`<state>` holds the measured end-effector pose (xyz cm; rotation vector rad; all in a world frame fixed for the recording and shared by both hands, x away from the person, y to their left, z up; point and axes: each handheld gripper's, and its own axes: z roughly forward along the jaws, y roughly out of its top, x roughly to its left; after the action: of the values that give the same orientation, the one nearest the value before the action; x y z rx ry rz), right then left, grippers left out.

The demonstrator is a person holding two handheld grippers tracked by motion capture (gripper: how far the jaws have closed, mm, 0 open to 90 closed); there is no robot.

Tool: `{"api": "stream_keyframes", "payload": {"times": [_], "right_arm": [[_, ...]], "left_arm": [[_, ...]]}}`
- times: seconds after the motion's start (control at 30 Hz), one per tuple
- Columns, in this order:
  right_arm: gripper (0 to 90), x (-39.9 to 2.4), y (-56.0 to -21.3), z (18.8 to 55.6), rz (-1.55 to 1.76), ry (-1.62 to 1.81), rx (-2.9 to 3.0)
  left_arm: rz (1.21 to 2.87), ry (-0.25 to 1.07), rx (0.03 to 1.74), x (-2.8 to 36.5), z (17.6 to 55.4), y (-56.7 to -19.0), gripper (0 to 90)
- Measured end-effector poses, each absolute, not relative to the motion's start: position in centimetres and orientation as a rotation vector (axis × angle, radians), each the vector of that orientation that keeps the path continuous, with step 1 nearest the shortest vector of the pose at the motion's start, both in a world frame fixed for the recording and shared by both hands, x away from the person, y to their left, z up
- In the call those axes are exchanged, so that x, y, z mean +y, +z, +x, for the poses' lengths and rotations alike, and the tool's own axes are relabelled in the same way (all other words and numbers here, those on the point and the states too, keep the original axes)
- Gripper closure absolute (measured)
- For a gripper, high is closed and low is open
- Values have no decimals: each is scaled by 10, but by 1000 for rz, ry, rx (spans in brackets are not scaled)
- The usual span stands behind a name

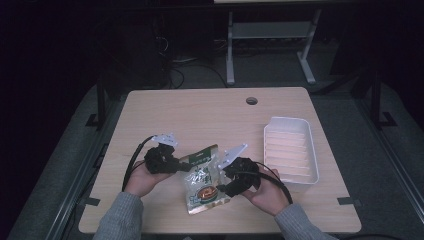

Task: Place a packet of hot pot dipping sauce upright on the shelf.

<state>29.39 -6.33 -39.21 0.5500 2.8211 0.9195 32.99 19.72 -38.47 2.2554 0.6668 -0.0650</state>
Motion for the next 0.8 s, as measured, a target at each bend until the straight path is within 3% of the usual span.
{"api": "stream_keyframes", "payload": {"times": [0.2, 0.7, 0.8], "right_arm": [[294, -63, -376, 309, 557, 918, 2817], [289, -52, -350, 345, 510, 929, 2853], [327, -47, -350, 350, 492, 945, 2892]], "left_arm": [[2255, -54, 639, 198, 325, -378, 894], [2255, -39, 557, 193, 315, -365, 894], [2255, -35, 544, 191, 313, -363, 894]]}}
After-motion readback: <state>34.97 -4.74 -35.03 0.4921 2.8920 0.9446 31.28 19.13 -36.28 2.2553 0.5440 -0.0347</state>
